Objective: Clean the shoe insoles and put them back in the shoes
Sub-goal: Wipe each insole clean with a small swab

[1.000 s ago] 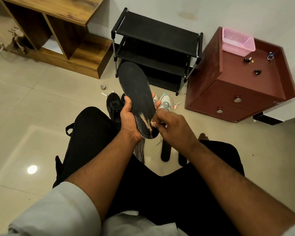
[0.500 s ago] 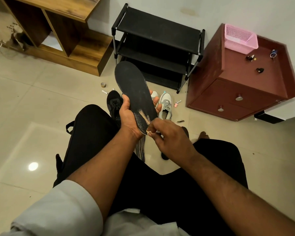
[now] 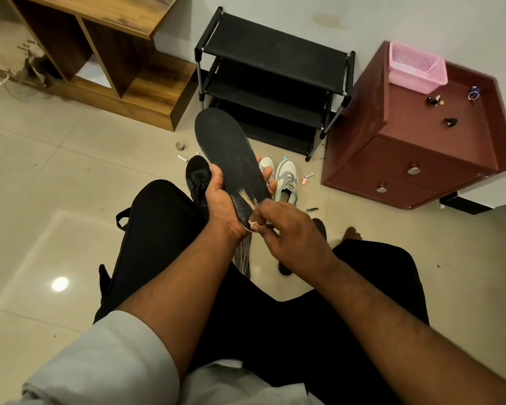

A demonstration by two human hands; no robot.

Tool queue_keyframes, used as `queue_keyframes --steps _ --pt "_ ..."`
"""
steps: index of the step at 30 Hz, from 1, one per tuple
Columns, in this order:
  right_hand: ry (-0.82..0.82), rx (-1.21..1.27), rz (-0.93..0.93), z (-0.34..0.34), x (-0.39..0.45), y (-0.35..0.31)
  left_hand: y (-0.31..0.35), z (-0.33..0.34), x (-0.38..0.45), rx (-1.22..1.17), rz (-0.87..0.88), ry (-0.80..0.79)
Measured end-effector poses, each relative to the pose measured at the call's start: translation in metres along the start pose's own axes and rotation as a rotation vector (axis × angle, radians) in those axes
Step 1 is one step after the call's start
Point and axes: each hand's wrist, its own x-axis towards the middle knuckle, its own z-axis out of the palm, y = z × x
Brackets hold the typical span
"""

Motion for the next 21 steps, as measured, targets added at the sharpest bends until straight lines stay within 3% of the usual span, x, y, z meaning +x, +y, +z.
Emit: queue_keyframes --steps 8,13,21 --pt "-0.042 -0.010 -0.077 -0.003 0.007 -0.001 -0.010 -0.002 -0.001 0.047 -0.102 0.047" --pt "-0.015 0.014 -0.014 -0.009 0.030 -0.003 -0.016 -0.002 -0.007 0.093 -0.156 0.028" --pt "-0.111 0.088 0.011 -0.012 0.001 0.001 -0.005 -0.003 -0.002 0.052 -0.154 0.020"
